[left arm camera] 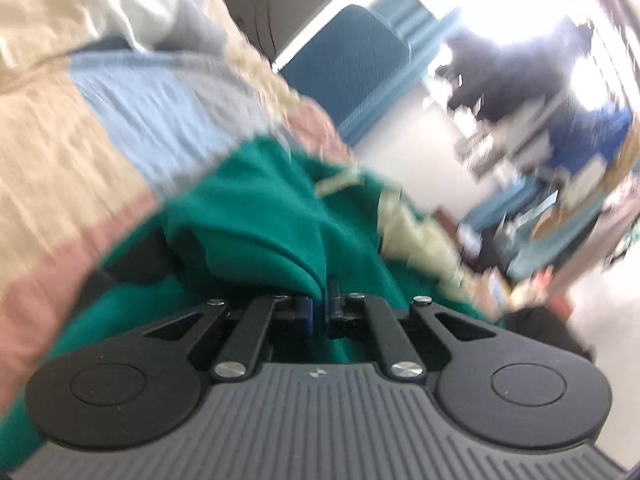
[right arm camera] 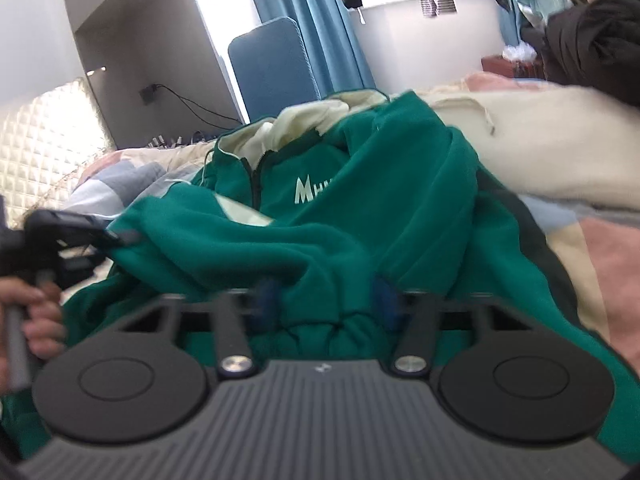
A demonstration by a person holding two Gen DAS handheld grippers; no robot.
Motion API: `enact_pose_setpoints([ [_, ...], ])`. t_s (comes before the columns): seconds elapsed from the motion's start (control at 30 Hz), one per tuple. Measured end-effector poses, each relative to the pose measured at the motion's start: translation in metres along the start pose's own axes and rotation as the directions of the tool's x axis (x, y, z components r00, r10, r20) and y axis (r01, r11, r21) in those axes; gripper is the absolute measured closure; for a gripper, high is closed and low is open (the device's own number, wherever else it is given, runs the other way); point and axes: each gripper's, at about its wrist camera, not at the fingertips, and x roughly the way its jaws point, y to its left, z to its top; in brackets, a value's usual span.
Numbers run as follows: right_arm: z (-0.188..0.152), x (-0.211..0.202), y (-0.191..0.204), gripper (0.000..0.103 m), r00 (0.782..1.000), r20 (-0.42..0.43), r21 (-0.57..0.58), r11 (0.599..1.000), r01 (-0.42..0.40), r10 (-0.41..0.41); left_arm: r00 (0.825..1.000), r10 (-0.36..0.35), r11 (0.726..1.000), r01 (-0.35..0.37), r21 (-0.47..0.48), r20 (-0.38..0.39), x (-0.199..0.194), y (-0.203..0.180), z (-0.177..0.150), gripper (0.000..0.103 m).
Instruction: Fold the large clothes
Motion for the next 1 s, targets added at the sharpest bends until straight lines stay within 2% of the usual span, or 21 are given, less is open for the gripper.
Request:
enact_pose_setpoints([
  [0.03, 0.000, -0.001, 0.002, 0.072, 1.000, 0.005, -0.009, 1.000, -0.026, 0.026, 1.000, 0.001, 1.000, -0.001, 0.000, 0.024, -0.007, 0.001, 0.007, 0.097],
  [0.13, 0.002, 0.000, 0.015, 0.076, 0.995, 0.016, 0.007, 0.995, -0.099, 0.099, 0.996, 0.045, 0.999, -0.045, -0.006, 0.082, -0.023, 0.010, 0.023, 0.098],
  [0.23, 0.001, 0.008, 0.041, 0.076, 0.988, -0.006, -0.025, 0.988, -0.155, 0.155, 0.983, 0.146, 0.989, -0.145, -0.016, 0.111, -0.026, 0.029, 0.030, 0.097],
  [0.33, -0.009, 0.023, 0.058, 0.077, 0.978, -0.070, -0.053, 0.978, -0.201, 0.197, 0.965, 0.256, 0.966, -0.254, -0.045, 0.063, -0.015, 0.057, 0.030, 0.097],
  [0.47, -0.027, 0.036, 0.069, 0.077, 0.972, -0.142, -0.147, 0.968, -0.206, 0.185, 0.944, 0.330, 0.943, -0.330, -0.035, -0.012, 0.006, 0.074, 0.022, 0.097],
  [0.57, -0.029, 0.041, 0.071, 0.076, 0.972, -0.144, -0.174, 0.963, -0.208, 0.184, 0.938, 0.345, 0.938, -0.345, 0.024, 0.004, 0.007, 0.065, 0.021, 0.095],
  [0.63, -0.026, 0.040, 0.068, 0.076, 0.972, -0.139, -0.151, 0.966, -0.211, 0.191, 0.939, 0.343, 0.937, -0.344, 0.060, 0.015, 0.003, 0.058, 0.022, 0.092],
  [0.67, -0.025, 0.039, 0.066, 0.076, 0.971, -0.135, -0.134, 0.967, -0.215, 0.197, 0.938, 0.345, 0.935, -0.345, 0.081, 0.013, 0.001, 0.052, 0.023, 0.084],
  [0.7, -0.024, 0.039, 0.065, 0.076, 0.971, -0.129, -0.122, 0.968, -0.218, 0.202, 0.936, 0.351, 0.932, -0.350, 0.096, 0.011, -0.004, 0.052, 0.024, 0.073],
  [0.73, -0.024, 0.038, 0.063, 0.073, 0.972, -0.121, -0.117, 0.969, -0.216, 0.202, 0.933, 0.359, 0.927, -0.357, 0.113, 0.008, -0.009, 0.049, 0.023, 0.067],
  [0.77, -0.022, 0.035, 0.063, 0.070, 0.974, -0.108, -0.121, 0.969, -0.214, 0.201, 0.923, 0.384, 0.914, -0.381, 0.139, 0.007, -0.013, 0.042, 0.022, 0.059],
  [0.8, -0.022, 0.032, 0.064, 0.069, 0.975, -0.095, -0.129, 0.969, -0.213, 0.202, 0.915, 0.403, 0.900, -0.400, 0.171, 0.017, -0.019, 0.036, 0.021, 0.059],
  [0.87, -0.020, 0.025, 0.064, 0.058, 0.975, -0.068, -0.135, 0.966, -0.220, 0.212, 0.914, 0.403, 0.883, -0.401, 0.243, 0.042, -0.035, 0.023, 0.014, 0.055],
  [0.93, -0.016, 0.018, 0.064, 0.053, 0.973, -0.038, -0.129, 0.964, -0.231, 0.228, 0.925, 0.379, 0.882, -0.374, 0.287, 0.042, -0.047, 0.009, 0.007, 0.054],
  [1.0, -0.013, 0.011, 0.066, 0.053, 0.971, -0.006, -0.128, 0.963, -0.239, 0.240, 0.950, 0.310, 0.895, -0.300, 0.331, 0.023, -0.056, -0.007, -0.001, 0.053],
])
